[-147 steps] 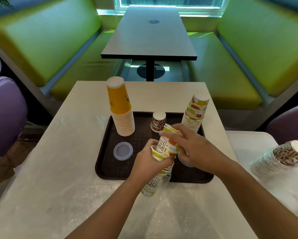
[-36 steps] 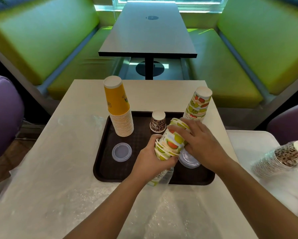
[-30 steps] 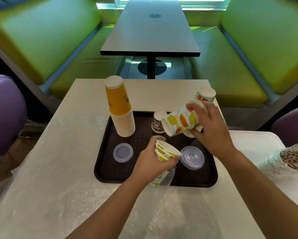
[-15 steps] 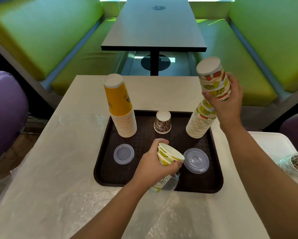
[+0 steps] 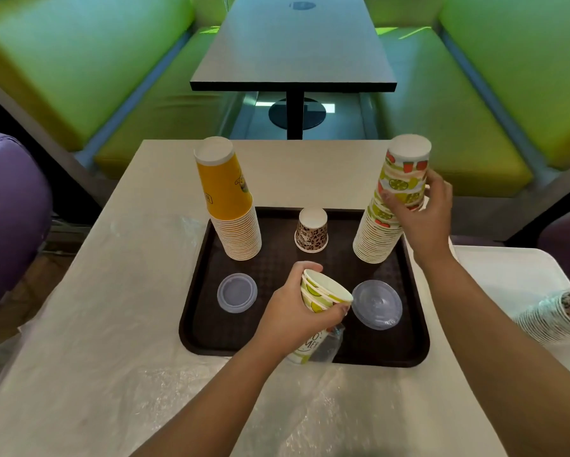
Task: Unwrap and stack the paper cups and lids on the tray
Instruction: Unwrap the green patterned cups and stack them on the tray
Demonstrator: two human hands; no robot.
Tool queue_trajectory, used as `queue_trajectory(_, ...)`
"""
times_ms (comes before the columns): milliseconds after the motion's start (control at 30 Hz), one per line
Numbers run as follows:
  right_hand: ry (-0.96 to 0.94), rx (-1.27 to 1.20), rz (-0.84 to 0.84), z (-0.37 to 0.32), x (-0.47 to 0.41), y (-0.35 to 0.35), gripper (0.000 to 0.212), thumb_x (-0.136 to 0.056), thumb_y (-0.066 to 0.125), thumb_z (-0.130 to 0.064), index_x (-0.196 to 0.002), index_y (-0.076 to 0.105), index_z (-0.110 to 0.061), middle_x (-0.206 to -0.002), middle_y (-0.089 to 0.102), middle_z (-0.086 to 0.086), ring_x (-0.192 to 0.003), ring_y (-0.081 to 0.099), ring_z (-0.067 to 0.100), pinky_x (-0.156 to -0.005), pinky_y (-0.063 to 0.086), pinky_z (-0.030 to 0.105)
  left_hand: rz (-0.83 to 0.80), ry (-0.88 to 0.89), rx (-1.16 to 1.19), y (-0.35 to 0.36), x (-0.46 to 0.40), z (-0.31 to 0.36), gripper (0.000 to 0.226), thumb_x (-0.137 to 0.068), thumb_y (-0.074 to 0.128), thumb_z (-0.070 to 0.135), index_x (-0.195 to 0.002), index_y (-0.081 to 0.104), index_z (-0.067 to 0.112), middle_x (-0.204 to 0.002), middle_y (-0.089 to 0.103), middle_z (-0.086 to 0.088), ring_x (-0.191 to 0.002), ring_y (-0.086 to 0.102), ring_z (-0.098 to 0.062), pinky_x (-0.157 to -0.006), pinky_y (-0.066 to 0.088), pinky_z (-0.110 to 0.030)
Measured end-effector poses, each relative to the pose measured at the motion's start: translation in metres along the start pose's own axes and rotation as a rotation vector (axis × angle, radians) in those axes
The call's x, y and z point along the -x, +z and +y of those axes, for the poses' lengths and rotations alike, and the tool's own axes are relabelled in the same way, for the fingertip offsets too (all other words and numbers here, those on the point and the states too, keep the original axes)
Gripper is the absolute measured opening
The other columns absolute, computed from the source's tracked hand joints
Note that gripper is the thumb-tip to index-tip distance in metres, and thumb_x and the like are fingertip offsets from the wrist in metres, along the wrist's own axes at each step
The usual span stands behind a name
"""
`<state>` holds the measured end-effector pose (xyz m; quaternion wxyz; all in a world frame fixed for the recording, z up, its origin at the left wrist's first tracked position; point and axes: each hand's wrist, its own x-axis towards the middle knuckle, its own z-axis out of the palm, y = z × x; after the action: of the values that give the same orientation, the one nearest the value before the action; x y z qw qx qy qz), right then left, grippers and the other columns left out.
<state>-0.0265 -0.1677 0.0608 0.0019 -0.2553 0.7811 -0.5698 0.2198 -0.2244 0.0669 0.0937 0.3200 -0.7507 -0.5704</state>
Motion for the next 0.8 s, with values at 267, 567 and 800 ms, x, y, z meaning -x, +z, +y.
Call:
queue_trajectory(267, 0.060, 0.098, -0.077, 0.016, 0.007, -0.001, 0.070, -0.071, 0.081, -0.030, -0.129, 0.047, -0.012, -0.129, 0.054, 0.005, -0.117, 0.051, 0.021, -0.096, 0.047, 0.046, 0.010, -0.014, 0.002, 0.001, 0.002, -0.001, 0.059, -0.074, 0.077, 0.035, -0.120, 0.041, 0.037, -0.104, 0.060, 0.016, -0.094, 0.060, -0.001, -0.069, 0.047, -0.006)
queue_trajectory(567, -0.303, 0.030, -0.218, -0.054, 0.069, -0.019, 0.061, -0.076, 0.069, -0.043, -0.127, 0.043, -0.022, -0.125, 0.045, -0.002, -0.116, 0.043, 0.003, -0.093, 0.031, 0.004, 0.025, -0.025, -0.011, -0.001, 0.006, -0.001, 0.059, -0.074, 0.076, 0.039, -0.121, 0.040, 0.037, -0.102, 0.059, 0.018, -0.091, 0.059, 0.003, -0.064, 0.044, -0.002)
queue_trajectory(800, -0.104, 0.232, -1.095, -0.058, 0.095, -0.012, 0.079, -0.072, 0.065, -0.059, -0.140, 0.027, -0.046, -0.130, 0.047, -0.022, -0.113, 0.050, -0.006, -0.092, 0.046, 0.017, -0.008, 0.013, -0.041, 0.002, 0.011, 0.003, 0.069, -0.072, 0.078, 0.034, -0.127, 0.037, 0.032, -0.108, 0.059, 0.012, -0.097, 0.060, -0.006, -0.079, 0.050, -0.016)
